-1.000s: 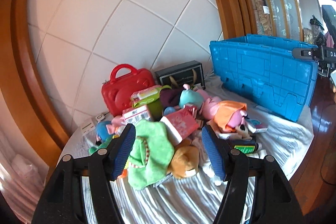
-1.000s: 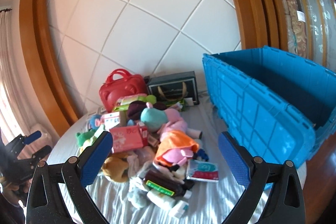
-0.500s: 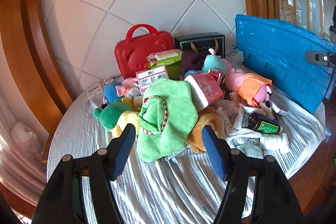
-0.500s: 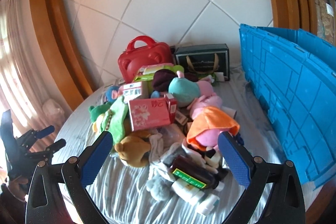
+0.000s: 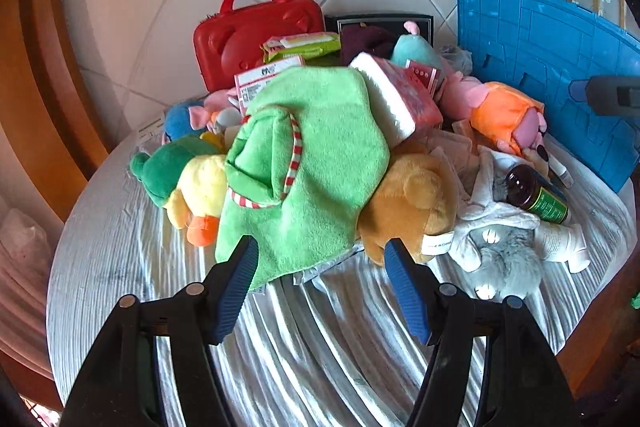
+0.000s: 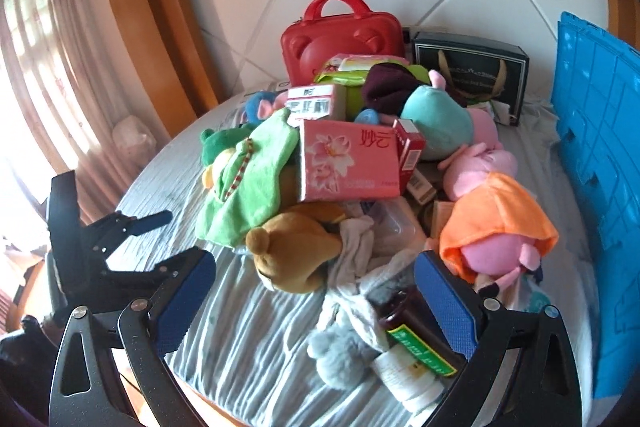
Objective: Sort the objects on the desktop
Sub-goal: 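Return both tools to the pile, then grasp the pink tissue pack with the right tool and lift it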
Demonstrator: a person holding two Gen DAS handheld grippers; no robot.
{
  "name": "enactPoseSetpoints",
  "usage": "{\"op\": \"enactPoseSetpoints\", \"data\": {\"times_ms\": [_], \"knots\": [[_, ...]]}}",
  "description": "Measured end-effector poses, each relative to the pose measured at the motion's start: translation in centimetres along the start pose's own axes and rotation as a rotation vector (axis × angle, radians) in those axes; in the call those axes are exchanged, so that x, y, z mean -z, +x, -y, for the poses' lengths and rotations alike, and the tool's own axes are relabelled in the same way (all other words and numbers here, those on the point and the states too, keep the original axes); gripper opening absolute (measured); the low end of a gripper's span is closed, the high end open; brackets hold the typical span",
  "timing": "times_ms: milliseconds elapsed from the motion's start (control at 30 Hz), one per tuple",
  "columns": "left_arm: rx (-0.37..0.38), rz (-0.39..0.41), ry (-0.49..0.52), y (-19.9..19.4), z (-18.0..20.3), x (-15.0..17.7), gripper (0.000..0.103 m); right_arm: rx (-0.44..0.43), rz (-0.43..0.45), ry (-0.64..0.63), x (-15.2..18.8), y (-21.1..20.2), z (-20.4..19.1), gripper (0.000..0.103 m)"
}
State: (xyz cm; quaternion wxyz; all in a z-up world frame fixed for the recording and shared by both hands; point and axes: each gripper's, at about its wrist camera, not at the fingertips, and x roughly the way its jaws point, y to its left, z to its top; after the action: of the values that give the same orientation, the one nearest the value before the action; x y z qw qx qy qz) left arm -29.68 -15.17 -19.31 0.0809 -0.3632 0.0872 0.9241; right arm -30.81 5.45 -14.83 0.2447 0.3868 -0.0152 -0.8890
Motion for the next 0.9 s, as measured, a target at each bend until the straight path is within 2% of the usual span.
{"op": "enactPoseSetpoints", "data": {"times_ms": [267,300,367,433,500,667,800,900], "knots": [[0.045,0.012,0.071,5.6,-1.1,0.3,0.064,0.007,-0.084,0.019,0.4,4.1,-1.8,0.101],[0.053,0.0,0.078,6.4,-1.2,0.5,0.062,0.01,-0.091,0.019,0.5,4.6,-2.0,0.101],[0.098,-0.051,0.073,7.7,-1.5,0.6,0.03,0.014,-0.106,0.012,0.8,5.7,-2.4,0.099],[0.15,-0.089,0.039,8.4,-1.9,0.6,0.016,0.012,-0.115,0.008,0.9,6.8,-2.6,0.095],[0.176,-0.099,0.022,8.2,-2.3,0.3,0.013,-0.003,-0.116,0.029,0.4,7.9,-2.3,0.092],[0.189,-0.105,0.055,7.7,-2.3,-0.2,0.011,-0.045,-0.068,0.321,-2.6,10.5,2.3,0.094],[0.195,-0.111,0.061,7.6,-2.3,-0.3,0.011,-0.039,-0.047,0.483,-5.2,12.5,5.0,0.094],[0.202,-0.114,0.062,7.7,-2.6,-0.2,0.011,-0.048,-0.061,0.605,-6.1,14.1,6.4,0.094]]}}
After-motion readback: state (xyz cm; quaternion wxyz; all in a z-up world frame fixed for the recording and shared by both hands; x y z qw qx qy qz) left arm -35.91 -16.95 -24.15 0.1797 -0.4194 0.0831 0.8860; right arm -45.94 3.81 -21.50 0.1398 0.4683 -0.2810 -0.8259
